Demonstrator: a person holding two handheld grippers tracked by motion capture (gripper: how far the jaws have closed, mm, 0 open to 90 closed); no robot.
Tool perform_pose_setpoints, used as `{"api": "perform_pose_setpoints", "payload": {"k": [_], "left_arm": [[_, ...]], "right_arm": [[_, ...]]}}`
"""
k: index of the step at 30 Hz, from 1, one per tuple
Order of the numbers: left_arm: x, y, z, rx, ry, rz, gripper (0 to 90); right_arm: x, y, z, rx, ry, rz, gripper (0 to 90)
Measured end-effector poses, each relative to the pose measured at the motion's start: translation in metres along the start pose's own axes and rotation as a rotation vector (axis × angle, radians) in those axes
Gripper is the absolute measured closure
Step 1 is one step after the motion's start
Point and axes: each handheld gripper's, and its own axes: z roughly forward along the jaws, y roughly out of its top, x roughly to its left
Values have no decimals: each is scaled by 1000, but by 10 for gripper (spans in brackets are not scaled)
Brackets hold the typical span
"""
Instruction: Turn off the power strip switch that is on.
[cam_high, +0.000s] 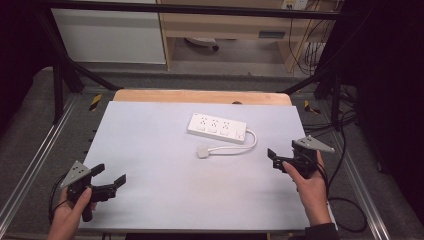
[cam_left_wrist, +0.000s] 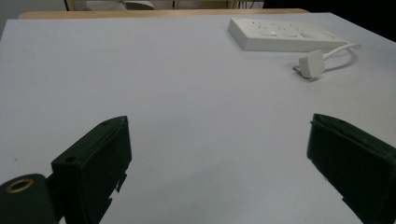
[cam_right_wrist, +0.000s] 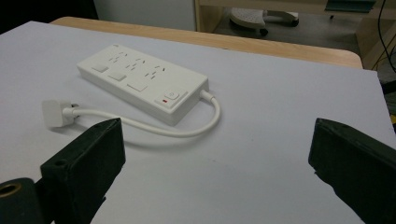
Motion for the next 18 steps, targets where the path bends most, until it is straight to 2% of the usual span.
{"api": "perform_pose_setpoints", "payload": {"k": [10,18], "left_arm": [[-1,0,1,8,-8,5,64],[-1,-1,2,13,-11,7,63]], "right_arm": [[5,25,8,-12,18,-17,46],[7,34,17,-7,18,-33,51]]}}
